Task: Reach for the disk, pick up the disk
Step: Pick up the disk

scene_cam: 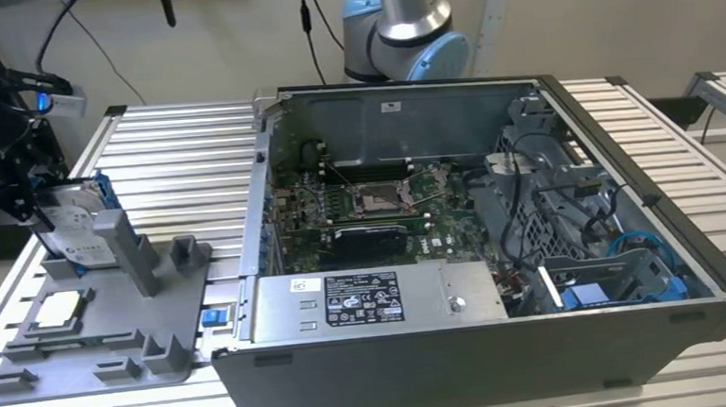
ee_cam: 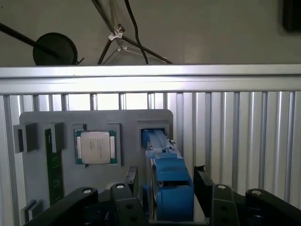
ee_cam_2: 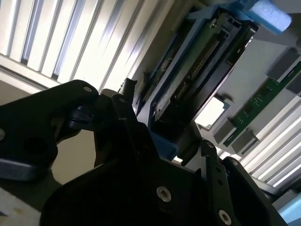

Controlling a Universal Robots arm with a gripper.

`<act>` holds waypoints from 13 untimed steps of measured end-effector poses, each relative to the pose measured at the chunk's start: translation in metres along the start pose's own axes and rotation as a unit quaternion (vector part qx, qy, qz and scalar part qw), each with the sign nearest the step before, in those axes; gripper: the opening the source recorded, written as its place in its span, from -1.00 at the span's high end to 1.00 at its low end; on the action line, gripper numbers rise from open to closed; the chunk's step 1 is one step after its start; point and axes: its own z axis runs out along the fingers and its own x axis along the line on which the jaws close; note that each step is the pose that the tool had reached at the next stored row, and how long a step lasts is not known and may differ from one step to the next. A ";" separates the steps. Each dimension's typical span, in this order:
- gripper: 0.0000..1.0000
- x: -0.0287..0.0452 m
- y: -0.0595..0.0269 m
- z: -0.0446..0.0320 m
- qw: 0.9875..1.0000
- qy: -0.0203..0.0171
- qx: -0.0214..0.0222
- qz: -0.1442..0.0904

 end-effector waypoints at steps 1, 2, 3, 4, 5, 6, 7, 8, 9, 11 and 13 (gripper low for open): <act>-1.00 0.0000 0.0000 0.0010 1.000 0.000 0.000 0.000; -1.00 0.0000 0.0001 0.0019 1.000 -0.001 0.000 0.000; -1.00 0.0000 0.0001 0.0026 1.000 -0.001 0.000 0.000; -1.00 0.0001 0.0001 0.0027 1.000 -0.001 0.000 0.000; -1.00 0.0001 0.0001 0.0027 1.000 -0.001 0.000 0.000; -1.00 0.0001 0.0001 0.0027 1.000 -0.001 0.000 0.000; -1.00 0.0001 0.0001 0.0030 1.000 -0.001 0.000 0.000; -1.00 0.0001 0.0001 0.0031 1.000 -0.001 0.000 0.000; -1.00 0.0001 0.0001 0.0031 1.000 -0.001 0.000 0.000; -1.00 0.0001 0.0001 0.0033 1.000 -0.001 0.000 0.000; 1.00 0.0001 0.0001 0.0034 1.000 -0.001 0.000 0.000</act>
